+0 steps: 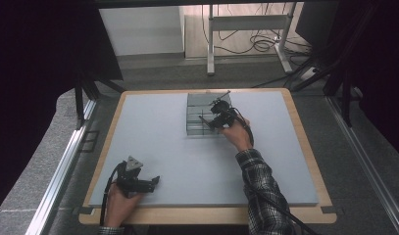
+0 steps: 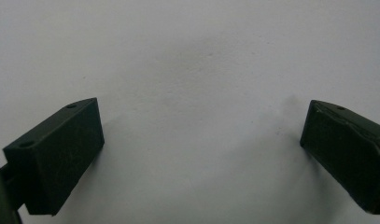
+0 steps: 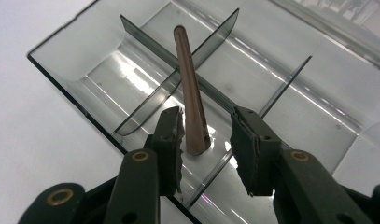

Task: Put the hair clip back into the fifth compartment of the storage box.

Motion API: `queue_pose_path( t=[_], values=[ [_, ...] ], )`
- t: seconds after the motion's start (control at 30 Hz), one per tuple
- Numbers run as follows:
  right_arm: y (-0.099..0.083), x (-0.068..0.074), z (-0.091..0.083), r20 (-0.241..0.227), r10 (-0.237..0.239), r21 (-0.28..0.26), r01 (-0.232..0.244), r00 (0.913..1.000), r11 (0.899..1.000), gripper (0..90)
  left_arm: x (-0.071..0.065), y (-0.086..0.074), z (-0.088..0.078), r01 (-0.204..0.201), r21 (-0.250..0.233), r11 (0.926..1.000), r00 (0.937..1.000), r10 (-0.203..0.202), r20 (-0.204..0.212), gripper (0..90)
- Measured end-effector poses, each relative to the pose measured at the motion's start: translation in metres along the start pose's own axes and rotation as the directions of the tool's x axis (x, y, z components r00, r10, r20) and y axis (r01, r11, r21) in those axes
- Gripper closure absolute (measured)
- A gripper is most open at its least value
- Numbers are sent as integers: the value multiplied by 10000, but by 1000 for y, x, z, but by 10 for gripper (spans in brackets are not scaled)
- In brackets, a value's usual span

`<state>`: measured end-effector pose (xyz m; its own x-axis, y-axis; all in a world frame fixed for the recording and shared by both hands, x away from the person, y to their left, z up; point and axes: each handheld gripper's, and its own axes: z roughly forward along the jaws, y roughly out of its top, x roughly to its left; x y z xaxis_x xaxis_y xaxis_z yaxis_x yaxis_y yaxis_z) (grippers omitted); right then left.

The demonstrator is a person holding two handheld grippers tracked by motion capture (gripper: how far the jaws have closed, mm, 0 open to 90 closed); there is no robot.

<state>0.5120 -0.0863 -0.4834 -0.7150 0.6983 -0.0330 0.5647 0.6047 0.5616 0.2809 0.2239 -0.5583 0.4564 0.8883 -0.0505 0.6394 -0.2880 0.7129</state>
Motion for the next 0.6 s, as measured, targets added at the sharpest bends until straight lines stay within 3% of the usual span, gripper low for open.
queue_pose_path(
  t=[0.6],
  values=[
    [-5,0,-21,-8,25,-449,-26,10000,9990,566,0,0,0,-16,11,10000,10000,16,-11,0]
  ],
)
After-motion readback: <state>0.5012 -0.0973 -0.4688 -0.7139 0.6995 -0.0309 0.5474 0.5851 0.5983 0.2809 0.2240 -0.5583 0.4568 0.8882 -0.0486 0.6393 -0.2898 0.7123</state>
